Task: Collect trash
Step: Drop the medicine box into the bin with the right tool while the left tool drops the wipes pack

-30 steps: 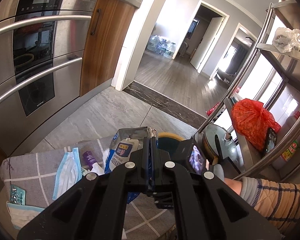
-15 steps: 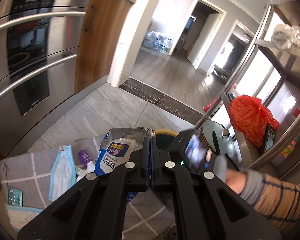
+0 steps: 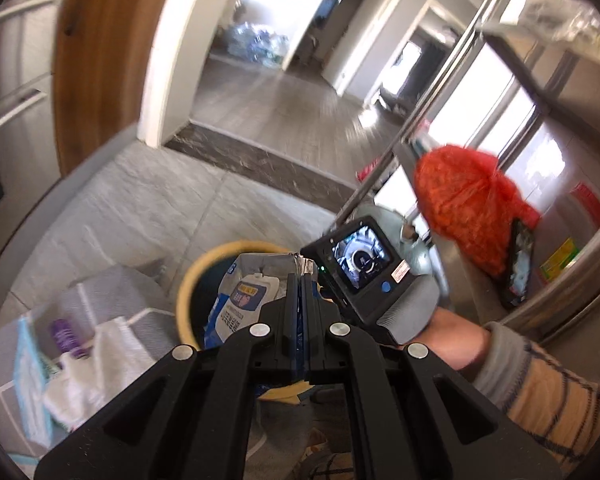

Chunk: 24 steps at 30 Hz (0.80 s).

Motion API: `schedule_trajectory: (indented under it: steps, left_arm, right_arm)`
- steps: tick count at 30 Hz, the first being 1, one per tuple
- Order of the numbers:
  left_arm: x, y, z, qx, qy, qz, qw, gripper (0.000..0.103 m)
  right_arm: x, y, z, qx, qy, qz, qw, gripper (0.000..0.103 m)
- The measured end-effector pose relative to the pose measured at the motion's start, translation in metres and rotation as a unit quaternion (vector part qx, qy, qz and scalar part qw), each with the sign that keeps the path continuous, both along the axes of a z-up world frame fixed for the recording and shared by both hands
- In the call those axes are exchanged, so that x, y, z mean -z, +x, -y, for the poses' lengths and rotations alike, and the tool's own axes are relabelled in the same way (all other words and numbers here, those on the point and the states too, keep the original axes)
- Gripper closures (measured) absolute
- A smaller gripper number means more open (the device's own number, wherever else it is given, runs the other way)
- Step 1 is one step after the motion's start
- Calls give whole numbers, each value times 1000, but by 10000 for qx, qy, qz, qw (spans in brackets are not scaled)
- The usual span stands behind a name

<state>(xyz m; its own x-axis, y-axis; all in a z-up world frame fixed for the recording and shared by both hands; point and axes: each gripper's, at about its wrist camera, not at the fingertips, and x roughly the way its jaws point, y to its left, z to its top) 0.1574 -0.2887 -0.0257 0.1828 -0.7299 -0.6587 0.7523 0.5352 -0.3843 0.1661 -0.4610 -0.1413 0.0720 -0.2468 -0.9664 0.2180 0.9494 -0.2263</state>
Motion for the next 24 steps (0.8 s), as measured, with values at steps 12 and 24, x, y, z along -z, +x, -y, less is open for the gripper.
schedule_trajectory:
  steps: [12,24]
  left_arm:
    - [51,9,13,-143,829,-162,9963,101]
    - [43,-11,-132,-1315,1636,184,9775,65]
  right_arm:
    - [4,-1,8,34,208,55,9998,41]
    - [-36,18,-61,-796,951,1113,9860,22]
